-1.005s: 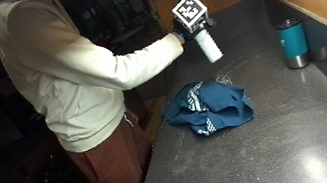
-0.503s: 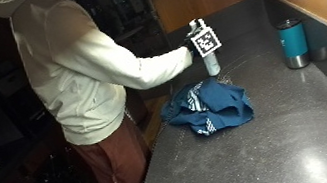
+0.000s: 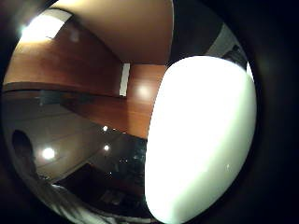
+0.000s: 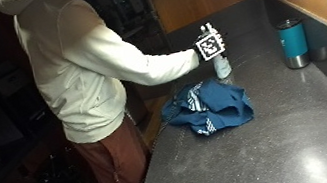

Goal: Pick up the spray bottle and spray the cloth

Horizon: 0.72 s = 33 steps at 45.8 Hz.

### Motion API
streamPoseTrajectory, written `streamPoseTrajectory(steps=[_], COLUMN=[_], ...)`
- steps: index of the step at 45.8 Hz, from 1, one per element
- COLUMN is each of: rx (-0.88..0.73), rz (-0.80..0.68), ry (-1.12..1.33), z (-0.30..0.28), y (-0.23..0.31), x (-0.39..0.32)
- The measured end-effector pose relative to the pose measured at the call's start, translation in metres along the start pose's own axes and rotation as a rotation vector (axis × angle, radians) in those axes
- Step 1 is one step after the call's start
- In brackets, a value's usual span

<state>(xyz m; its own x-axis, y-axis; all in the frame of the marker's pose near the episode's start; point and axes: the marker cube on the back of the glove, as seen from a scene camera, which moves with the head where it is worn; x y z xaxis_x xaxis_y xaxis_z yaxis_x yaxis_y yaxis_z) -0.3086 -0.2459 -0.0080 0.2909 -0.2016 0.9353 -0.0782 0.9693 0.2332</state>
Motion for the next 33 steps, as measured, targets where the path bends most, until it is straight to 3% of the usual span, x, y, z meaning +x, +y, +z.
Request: streamPoseTrajectory(steps=[12,20,27,33], rx=[0.138,-0.156,-0.02,-0.114], rz=[-0.036,-0.018,-0.064,-0.097], ry=[0.205,0.085,0.252,0.3], z=[-0.008,-0.039,-0.06,-0.084], y=[-0.03,0.023,0.02,0.042], x=[0.021,0.005,0.015,0.002])
